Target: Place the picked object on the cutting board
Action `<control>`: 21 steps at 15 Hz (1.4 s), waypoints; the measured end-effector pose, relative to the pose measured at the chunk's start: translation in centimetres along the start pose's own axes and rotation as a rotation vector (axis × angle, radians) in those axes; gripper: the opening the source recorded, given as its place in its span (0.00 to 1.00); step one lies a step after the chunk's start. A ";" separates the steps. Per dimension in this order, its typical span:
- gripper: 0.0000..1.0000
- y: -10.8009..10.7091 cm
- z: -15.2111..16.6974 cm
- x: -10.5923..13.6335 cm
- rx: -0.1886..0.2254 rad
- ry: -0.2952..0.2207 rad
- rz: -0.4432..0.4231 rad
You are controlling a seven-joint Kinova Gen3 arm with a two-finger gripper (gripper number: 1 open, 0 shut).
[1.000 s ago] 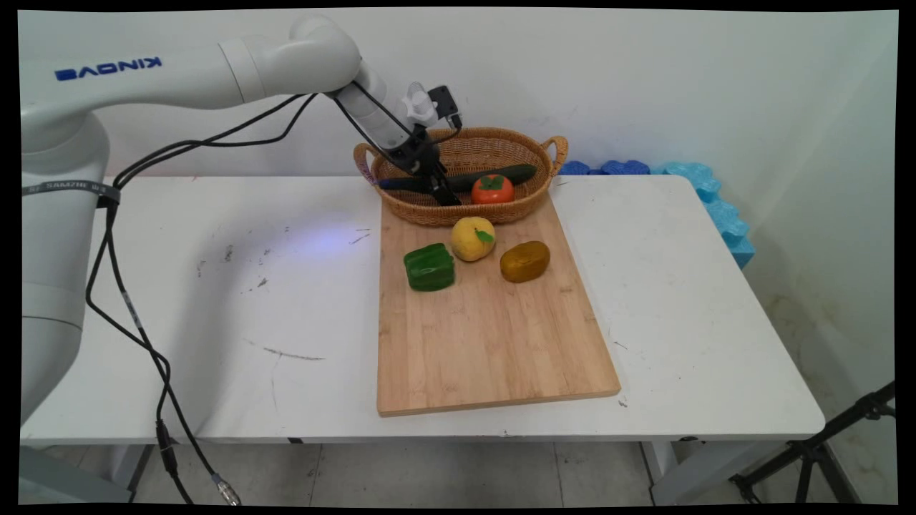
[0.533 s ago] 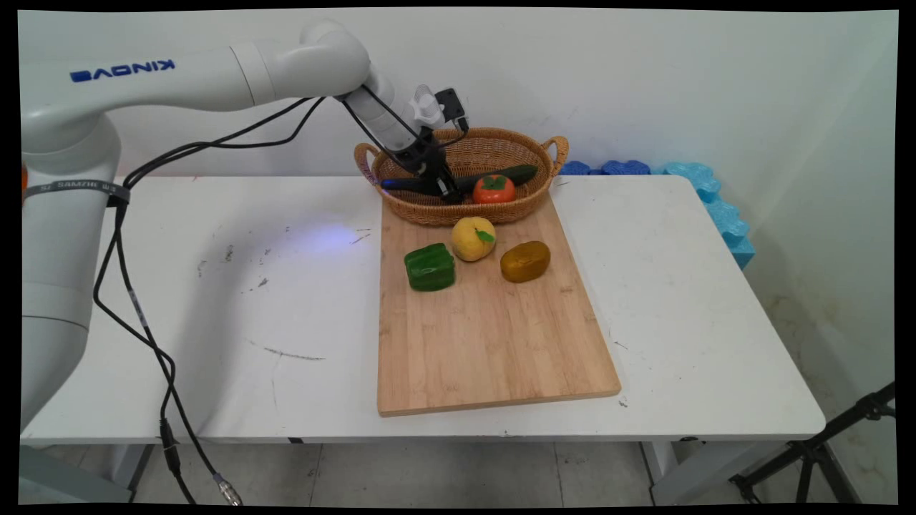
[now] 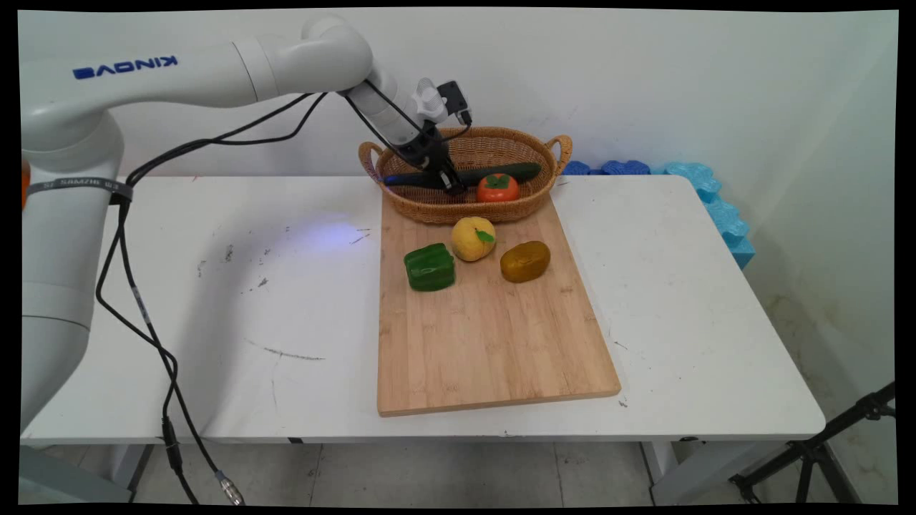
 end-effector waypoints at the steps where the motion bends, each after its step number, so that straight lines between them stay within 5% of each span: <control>1: 0.00 -0.1 -0.3 0.1 0.004 0.002 -0.003; 14: 0.00 0.6 -8.6 -0.3 0.018 0.042 -0.013; 21: 0.00 2.8 -15.0 -0.8 -0.021 0.078 -0.019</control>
